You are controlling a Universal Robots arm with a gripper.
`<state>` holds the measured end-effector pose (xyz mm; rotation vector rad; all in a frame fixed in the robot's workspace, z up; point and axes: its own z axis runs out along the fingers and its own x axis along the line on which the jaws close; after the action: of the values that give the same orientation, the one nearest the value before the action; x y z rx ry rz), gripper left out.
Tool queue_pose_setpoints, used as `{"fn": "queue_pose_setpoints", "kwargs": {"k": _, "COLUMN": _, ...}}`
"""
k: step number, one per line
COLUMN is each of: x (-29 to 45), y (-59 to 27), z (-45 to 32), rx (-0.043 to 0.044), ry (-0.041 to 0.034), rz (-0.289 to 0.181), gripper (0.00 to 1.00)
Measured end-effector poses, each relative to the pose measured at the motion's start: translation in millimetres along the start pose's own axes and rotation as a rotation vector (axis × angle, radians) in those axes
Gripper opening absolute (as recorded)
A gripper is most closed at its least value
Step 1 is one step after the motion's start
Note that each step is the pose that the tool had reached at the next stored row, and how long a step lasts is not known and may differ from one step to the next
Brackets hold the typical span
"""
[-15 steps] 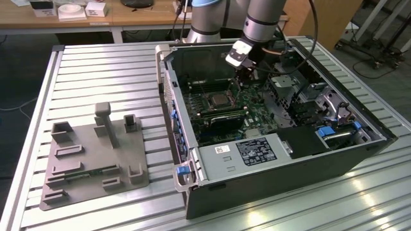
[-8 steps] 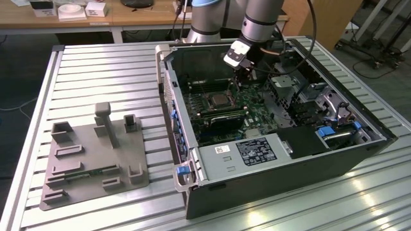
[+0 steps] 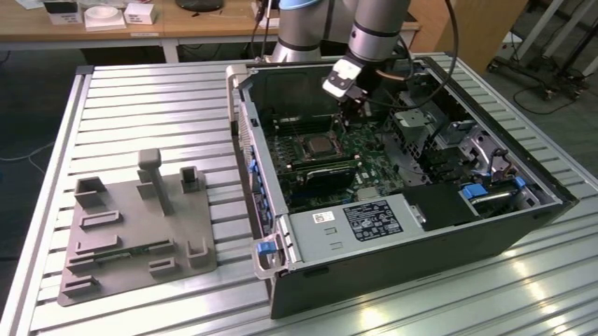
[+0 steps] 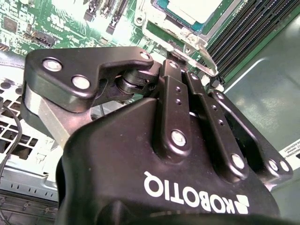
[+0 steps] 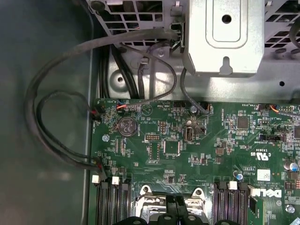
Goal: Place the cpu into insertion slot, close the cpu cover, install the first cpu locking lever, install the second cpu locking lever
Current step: 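Close the cpu cover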
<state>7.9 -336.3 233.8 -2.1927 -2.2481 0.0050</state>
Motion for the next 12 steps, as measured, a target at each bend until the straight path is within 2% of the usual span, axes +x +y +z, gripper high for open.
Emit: {"fn": "queue_pose_setpoints", "kwargs": {"k": 12, "x": 0.2, "y": -6.8, "z": 0.4, "rx": 0.0000, "ry": -0.0001, "rz": 0.000, "gripper": 0.10}}
